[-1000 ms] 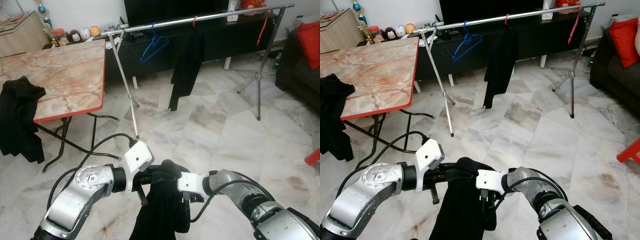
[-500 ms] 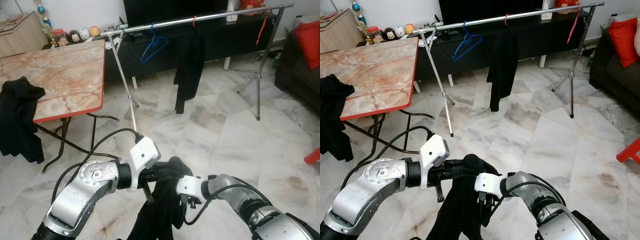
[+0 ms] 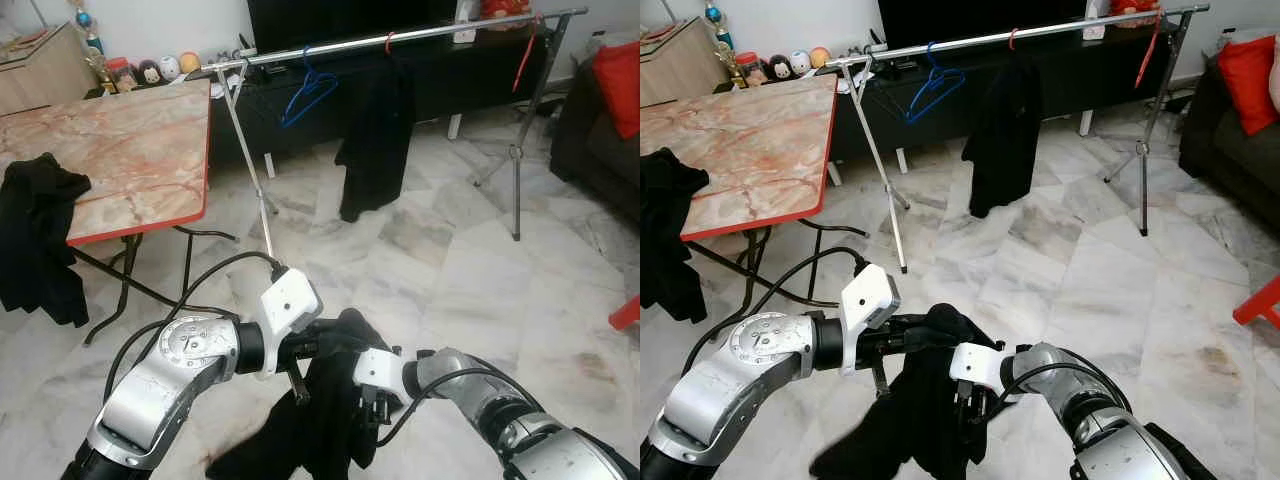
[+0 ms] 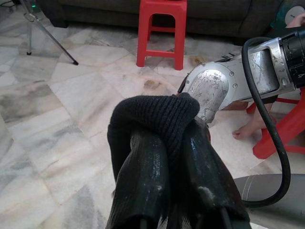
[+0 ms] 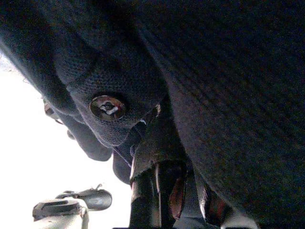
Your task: Hang hanger
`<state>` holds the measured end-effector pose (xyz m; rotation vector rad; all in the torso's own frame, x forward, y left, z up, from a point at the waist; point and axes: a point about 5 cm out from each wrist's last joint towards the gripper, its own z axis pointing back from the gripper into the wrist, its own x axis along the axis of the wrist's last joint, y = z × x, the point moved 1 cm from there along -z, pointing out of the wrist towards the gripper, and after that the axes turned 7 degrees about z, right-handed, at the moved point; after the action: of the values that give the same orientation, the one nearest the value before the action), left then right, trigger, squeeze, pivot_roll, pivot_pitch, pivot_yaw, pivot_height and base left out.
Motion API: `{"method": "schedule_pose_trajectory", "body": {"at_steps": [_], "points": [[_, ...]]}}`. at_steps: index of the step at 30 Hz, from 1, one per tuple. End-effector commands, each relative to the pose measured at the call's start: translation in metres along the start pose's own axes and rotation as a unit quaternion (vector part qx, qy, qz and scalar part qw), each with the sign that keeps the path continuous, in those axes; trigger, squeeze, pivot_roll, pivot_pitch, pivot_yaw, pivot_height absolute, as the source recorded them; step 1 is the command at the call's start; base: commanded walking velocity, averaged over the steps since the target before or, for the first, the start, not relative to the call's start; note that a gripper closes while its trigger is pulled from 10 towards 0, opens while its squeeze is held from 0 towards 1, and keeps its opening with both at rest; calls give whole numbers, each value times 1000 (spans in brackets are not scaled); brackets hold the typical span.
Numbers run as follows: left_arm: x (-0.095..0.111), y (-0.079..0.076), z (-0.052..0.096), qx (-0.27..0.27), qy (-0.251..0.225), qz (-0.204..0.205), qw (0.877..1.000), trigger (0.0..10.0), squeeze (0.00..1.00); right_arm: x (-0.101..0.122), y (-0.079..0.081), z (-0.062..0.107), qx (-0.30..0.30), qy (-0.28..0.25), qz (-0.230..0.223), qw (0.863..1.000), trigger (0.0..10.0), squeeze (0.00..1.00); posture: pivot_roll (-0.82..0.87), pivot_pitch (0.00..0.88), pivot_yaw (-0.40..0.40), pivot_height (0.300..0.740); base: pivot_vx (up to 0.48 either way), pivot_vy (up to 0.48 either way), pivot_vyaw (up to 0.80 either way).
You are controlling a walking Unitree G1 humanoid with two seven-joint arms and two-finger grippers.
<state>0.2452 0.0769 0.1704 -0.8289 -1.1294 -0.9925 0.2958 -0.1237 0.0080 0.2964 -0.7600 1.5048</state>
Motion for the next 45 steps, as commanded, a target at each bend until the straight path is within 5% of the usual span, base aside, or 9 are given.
{"method": "schedule_pose_trajectory", "body": {"at_steps": [1,11,15,24,30,37,45], "points": [[10,-2,1,-8,-11,-19,1000,10000,0,4,0,-2,-3,-10,-5,1000,0,0,-43,0,129,740,0,0,0],[7,-1,1,-4,-4,-19,1000,10000,0,3,-1,-1,-2,-10,-3,1000,0,0,-45,0,127,740,0,0,0],[-33,24,9,90,79,-37,992,10000,0,8,-4,1,9,-21,12,1000,0,0,-46,0,126,740,0,0,0],[-71,52,25,215,123,-23,969,10000,0,13,-8,4,20,-30,32,999,0,0,-53,0,119,740,0,0,0],[-84,48,28,205,135,-12,969,10000,0,14,-11,5,20,-24,47,998,0,0,-55,0,118,740,0,0,0],[-123,35,41,163,219,14,962,10000,0,18,-23,11,-1,-15,77,997,0,0,-53,0,114,740,0,0,0],[-108,29,34,149,147,45,977,10000,0,23,-33,14,-25,-14,91,995,0,0,-60,0,113,740,0,0,0]]}}
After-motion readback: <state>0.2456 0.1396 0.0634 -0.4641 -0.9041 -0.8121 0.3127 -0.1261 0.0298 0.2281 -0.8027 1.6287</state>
